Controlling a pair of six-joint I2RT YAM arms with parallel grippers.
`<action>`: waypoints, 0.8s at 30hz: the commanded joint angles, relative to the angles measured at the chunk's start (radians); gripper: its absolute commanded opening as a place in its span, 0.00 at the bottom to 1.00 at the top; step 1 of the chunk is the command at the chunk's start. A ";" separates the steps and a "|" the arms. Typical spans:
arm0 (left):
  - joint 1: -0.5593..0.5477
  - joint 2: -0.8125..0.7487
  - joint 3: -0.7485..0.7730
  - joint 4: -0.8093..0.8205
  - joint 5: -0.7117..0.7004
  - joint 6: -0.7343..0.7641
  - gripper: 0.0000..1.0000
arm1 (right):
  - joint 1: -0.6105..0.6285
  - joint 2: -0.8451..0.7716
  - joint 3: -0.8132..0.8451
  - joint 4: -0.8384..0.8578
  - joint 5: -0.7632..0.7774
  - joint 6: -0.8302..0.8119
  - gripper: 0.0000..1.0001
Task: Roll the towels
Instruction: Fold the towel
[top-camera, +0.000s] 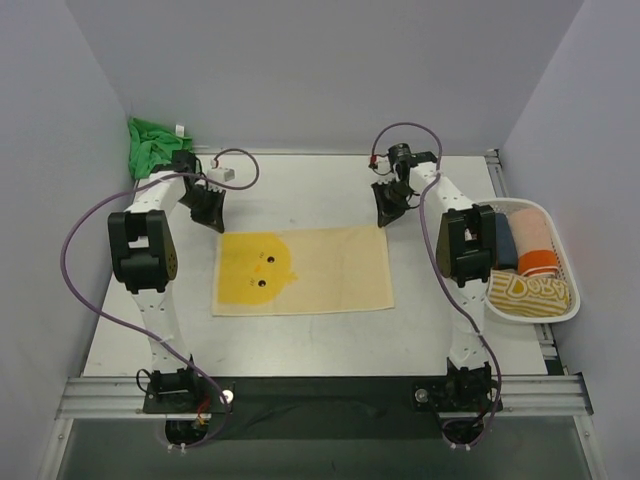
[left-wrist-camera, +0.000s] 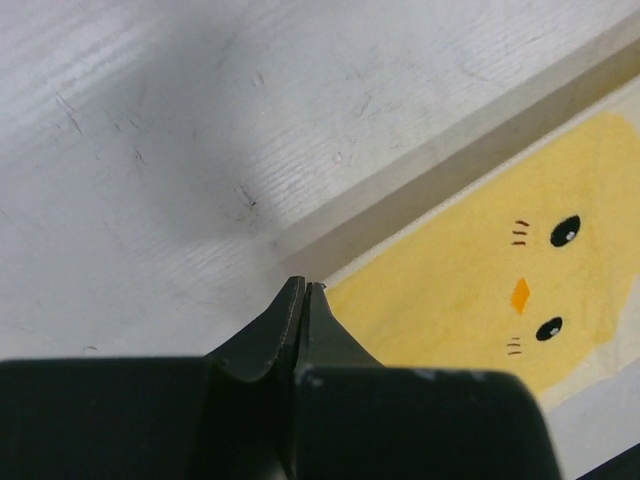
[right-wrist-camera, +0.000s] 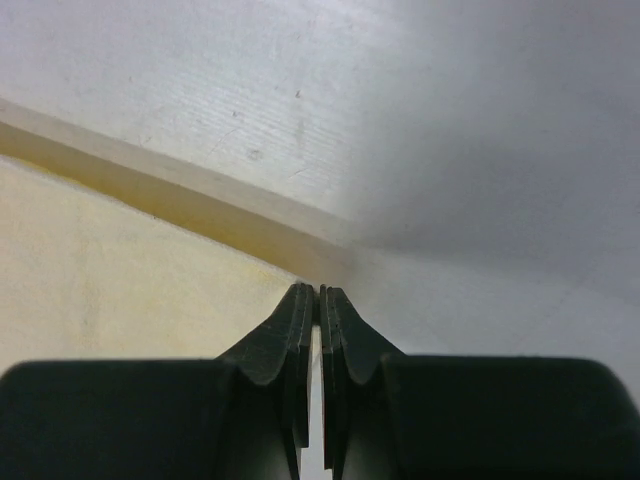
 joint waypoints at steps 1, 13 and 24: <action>0.010 -0.019 0.089 -0.031 0.068 -0.020 0.00 | -0.031 -0.045 0.064 -0.038 0.007 -0.041 0.00; 0.025 -0.120 0.087 -0.061 0.157 0.032 0.00 | -0.057 -0.191 -0.007 -0.061 -0.115 -0.139 0.00; 0.043 -0.313 -0.163 -0.165 0.172 0.229 0.00 | -0.053 -0.372 -0.262 -0.115 -0.205 -0.197 0.00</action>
